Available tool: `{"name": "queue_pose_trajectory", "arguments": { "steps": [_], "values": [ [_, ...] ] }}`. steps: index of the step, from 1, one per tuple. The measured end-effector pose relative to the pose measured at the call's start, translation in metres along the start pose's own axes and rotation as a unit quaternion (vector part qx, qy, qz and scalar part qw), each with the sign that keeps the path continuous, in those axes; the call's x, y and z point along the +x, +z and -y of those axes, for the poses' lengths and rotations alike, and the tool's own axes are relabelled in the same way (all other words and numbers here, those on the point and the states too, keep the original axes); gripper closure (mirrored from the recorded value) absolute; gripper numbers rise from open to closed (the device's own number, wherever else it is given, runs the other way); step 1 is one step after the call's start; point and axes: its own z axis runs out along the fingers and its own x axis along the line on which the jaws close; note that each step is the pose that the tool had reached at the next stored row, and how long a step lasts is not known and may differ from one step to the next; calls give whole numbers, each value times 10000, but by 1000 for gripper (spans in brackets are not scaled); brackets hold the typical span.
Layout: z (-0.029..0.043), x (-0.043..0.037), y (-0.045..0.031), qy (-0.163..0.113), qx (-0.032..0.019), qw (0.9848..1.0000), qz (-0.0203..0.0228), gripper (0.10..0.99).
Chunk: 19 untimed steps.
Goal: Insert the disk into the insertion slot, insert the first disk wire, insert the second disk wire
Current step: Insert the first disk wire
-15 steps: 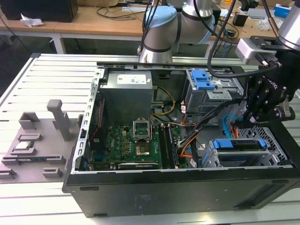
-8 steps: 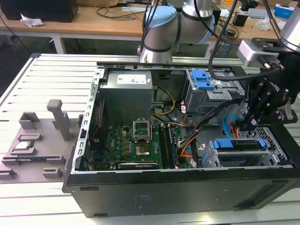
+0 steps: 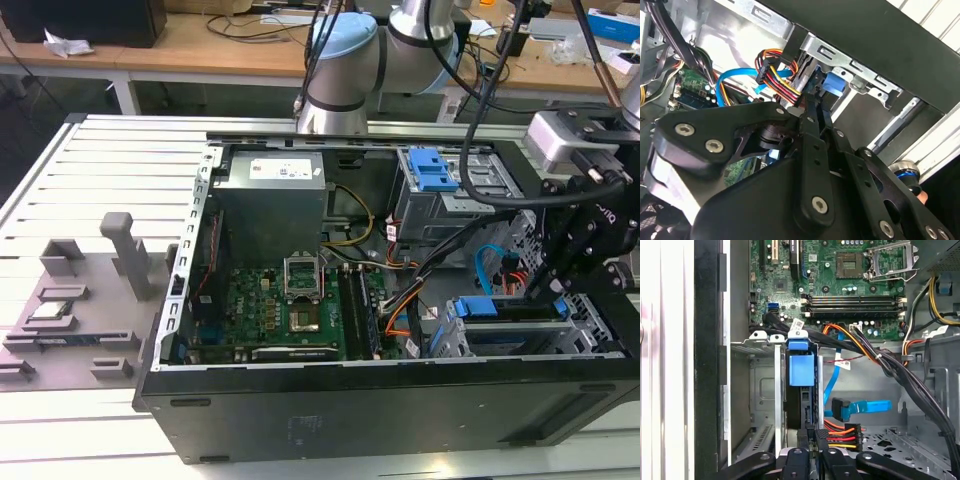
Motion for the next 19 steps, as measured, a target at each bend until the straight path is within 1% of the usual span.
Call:
{"name": "queue_pose_trajectory", "arguments": {
  "steps": [3,7,14,19],
  "values": [
    [5,-1,17,18,0,10000,20,918],
    [8,-1,43,77,-2,10000,34,918],
    [13,-3,87,84,-2,10000,32,918],
    [14,-2,101,85,-2,10000,26,918]
  ]
}}
